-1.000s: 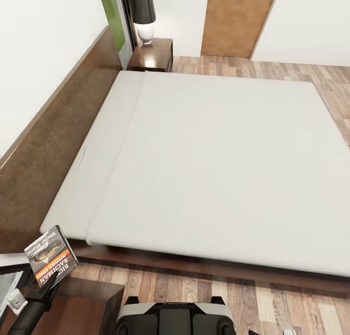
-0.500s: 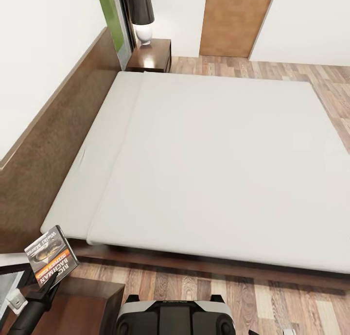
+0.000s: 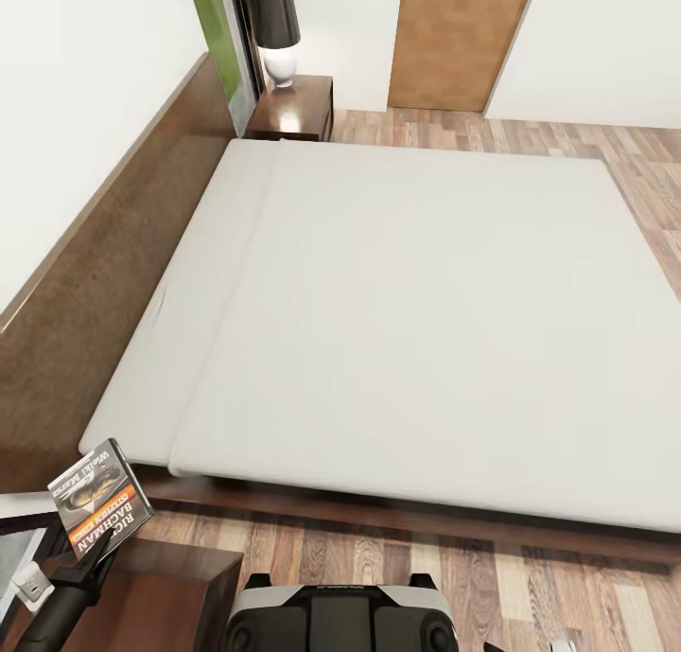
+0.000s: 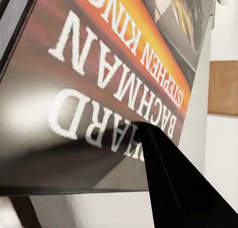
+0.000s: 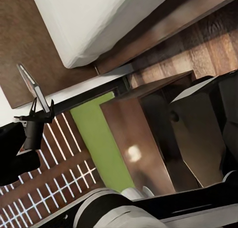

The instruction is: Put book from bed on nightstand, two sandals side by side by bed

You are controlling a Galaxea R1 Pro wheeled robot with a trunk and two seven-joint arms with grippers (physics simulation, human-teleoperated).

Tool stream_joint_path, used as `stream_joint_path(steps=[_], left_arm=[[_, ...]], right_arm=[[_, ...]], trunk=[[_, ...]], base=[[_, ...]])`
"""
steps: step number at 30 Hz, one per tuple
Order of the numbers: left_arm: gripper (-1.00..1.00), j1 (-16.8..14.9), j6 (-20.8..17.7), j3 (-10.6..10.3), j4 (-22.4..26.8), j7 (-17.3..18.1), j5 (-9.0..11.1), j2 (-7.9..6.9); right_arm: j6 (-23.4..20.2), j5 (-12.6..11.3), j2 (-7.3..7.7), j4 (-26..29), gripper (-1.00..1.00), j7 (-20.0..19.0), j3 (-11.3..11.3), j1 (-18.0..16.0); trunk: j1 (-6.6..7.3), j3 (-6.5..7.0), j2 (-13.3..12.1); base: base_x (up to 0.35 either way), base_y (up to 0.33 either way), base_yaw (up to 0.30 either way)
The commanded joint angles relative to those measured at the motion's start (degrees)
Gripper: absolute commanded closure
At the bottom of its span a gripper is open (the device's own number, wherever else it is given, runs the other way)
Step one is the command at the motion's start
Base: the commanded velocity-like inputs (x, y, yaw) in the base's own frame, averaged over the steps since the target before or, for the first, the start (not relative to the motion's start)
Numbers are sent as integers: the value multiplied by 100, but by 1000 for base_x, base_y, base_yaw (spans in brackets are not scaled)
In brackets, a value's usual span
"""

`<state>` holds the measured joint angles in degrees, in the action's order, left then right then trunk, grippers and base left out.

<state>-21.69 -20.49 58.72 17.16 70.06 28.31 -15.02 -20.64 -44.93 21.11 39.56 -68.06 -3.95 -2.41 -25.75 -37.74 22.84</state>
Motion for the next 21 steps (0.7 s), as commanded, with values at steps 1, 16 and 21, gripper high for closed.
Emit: stream_joint_path(steps=[1,16,21], left_arm=[[100,-2,-52,-1,-2,8,26,-2],[100,-2,-51,-1,5,40,26,-6],[100,-2,-52,-1,8,42,26,-2]], right_arm=[[-55,-60,7,-1,-100,0,-27,-3],[-55,-60,-1,-1,-100,6,-27,-1],[-55,-60,-1,-1,-100,10,-27,-2]], trunk=[[-3,-6,8],[-3,-6,8],[-3,-6,8]], base=[[0,0,0],[0,0,-2],[0,0,-144]])
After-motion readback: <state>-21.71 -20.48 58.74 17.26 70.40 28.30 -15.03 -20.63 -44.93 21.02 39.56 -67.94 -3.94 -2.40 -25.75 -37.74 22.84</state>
